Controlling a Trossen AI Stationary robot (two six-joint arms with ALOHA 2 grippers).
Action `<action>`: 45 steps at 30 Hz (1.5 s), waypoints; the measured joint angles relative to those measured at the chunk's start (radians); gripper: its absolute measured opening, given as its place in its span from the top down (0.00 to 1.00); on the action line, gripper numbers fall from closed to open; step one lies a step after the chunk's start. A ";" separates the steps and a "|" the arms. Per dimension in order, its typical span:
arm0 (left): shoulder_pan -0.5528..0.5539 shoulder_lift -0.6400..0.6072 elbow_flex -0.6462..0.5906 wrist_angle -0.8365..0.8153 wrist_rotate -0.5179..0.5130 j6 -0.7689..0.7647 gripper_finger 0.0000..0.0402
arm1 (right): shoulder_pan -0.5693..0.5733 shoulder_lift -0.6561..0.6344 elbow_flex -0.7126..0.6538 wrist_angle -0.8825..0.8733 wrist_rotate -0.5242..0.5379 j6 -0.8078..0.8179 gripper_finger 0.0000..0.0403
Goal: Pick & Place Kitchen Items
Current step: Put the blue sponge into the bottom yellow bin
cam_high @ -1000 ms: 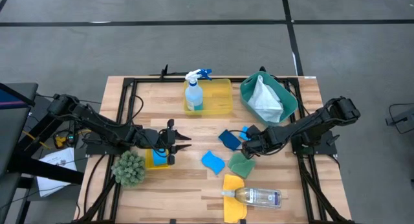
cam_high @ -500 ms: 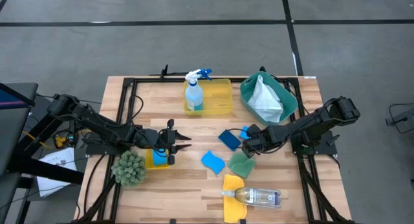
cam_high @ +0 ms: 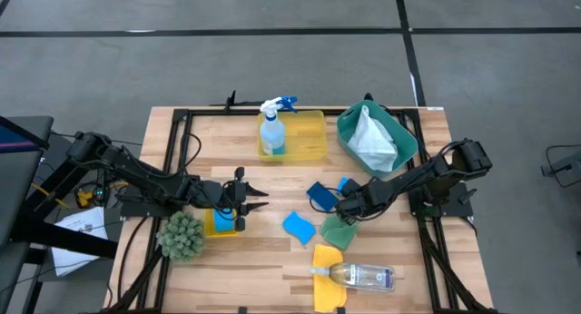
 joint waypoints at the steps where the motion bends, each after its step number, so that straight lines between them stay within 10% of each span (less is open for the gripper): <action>1: 0.000 0.000 0.000 0.000 0.000 0.000 0.74 | 0.003 -0.003 0.004 -0.005 -0.001 -0.007 0.74; 8: 0.000 0.000 0.000 0.001 0.000 0.000 0.74 | 0.009 -0.048 0.005 -0.047 0.006 -0.025 0.98; 29: 0.000 0.000 0.000 0.000 0.000 -0.010 0.74 | 0.094 -0.053 0.058 -0.146 0.061 -0.032 1.00; 45: 0.000 0.000 0.000 -0.001 0.037 -0.013 0.74 | 0.228 -0.198 0.241 -0.141 0.139 -0.463 1.00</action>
